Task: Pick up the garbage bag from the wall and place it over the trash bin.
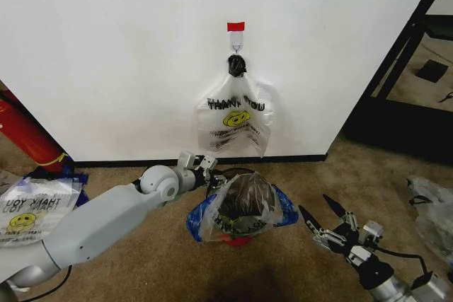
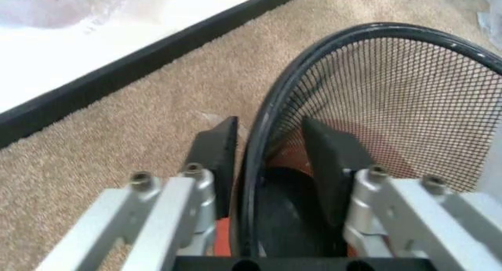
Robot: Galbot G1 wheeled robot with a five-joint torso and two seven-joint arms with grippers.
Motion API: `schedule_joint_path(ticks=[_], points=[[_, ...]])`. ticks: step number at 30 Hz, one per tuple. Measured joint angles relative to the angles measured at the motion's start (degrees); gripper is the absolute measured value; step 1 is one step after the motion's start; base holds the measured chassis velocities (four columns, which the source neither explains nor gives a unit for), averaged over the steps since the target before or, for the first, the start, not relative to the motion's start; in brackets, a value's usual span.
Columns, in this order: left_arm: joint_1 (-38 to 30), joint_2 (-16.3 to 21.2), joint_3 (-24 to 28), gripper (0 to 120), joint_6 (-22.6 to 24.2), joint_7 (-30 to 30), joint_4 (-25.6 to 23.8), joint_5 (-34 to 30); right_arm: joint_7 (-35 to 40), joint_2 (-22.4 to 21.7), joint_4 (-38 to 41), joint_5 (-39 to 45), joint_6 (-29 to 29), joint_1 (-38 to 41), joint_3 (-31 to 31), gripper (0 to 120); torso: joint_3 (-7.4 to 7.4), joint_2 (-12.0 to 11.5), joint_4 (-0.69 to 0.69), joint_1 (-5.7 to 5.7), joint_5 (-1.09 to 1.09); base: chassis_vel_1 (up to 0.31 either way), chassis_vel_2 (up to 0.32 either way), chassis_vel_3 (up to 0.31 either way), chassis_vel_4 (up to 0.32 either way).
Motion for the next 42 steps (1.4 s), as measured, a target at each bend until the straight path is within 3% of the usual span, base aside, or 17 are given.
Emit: schedule_joint_path(ticks=[8, 13, 19, 20, 26, 29, 33, 35, 37, 40, 42], points=[[0.61, -0.28, -1.13, 3, 3.31, -3.85, -1.89, -4.68, 1.30, 0.76, -0.20, -0.87, 0.27, 0.45, -0.50, 100, 0.00, 0.00, -0.01, 0.00, 0.00, 0.000, 0.000, 0.000, 0.000], [3.23, -0.32, -4.66, 2, 3.72, -9.38, -3.69, -8.28, 1.71, 1.15, -0.20, -1.05, 0.34, 0.47, -0.55, 100, 0.00, 0.00, -0.02, 0.00, 0.00, 0.000, 0.000, 0.000, 0.000], [11.26, 0.77, -14.79, 2, 1.15, -24.36, -11.36, -14.89, 2.12, 2.08, -1.70, -1.34, 0.57, 1.48, -1.36, 100, 0.00, 0.00, 0.00, 0.00, -0.01, 0.000, 0.000, 0.000, 0.000], [11.26, 0.77, -14.79, 2, 1.15, -24.36, -11.36, -14.89, 2.12, 2.08, -1.70, -1.34, 0.57, 1.48, -1.36, 100, 0.00, 0.00, 0.00, 0.00, -0.01, 0.000, 0.000, 0.000, 0.000], [22.13, -0.76, -25.94, 2, -4.69, -35.37, -18.33, -19.54, 2.96, 2.51, -2.39, -0.81, 0.56, 2.46, -1.56, 100, -0.01, 0.00, 0.01, 0.00, -0.01, 0.000, 0.000, 0.000, 0.000], [24.21, -1.27, -27.64, 2, -5.67, -36.32, -19.50, -19.56, 3.03, 2.60, -2.39, -0.80, 0.56, 2.49, -1.56, 100, -0.01, 0.00, 0.01, 0.00, 0.00, 0.000, 0.000, 0.000, 0.000], [33.01, -4.00, -32.87, 2, -10.12, -40.22, -24.09, -14.42, 3.52, 2.80, -2.36, -0.72, 0.50, 2.19, -1.45, 100, -0.01, 0.01, -0.02, 0.00, 0.00, 0.000, 0.000, 0.000, 0.000], [33.67, -4.25, -33.07, 2, -10.56, -40.61, -24.38, -13.90, 3.57, 2.82, -2.36, -0.69, 0.50, 2.17, -1.44, 100, -0.01, 0.00, -0.03, 0.00, 0.00, 0.000, 0.000, 0.000, 0.000], [36.93, -6.00, -33.95, 2, -12.73, -42.82, -25.57, -11.54, 3.75, 2.88, -2.35, -0.69, 0.47, 2.07, -1.38, 100, -0.01, 0.00, 0.02, 0.00, 0.00, 0.000, 0.000, 0.000, 0.000], [43.18, -12.13, -34.32, 2, -17.94, -47.41, -26.47, -4.05, 4.21, 3.31, -2.16, -1.05, 0.33, 1.88, -1.41, 100, -0.01, 0.00, -0.01, 0.00, 0.00, 0.000, 0.000, 0.000, 0.000], [43.87, -13.28, -34.28, 2, -18.63, -48.21, -26.50, -3.19, 4.33, 3.46, -2.16, -1.26, 0.33, 1.83, -1.41, 100, -0.01, 0.00, -0.02, -0.01, 0.00, 0.000, 0.000, 0.000, 0.000]])
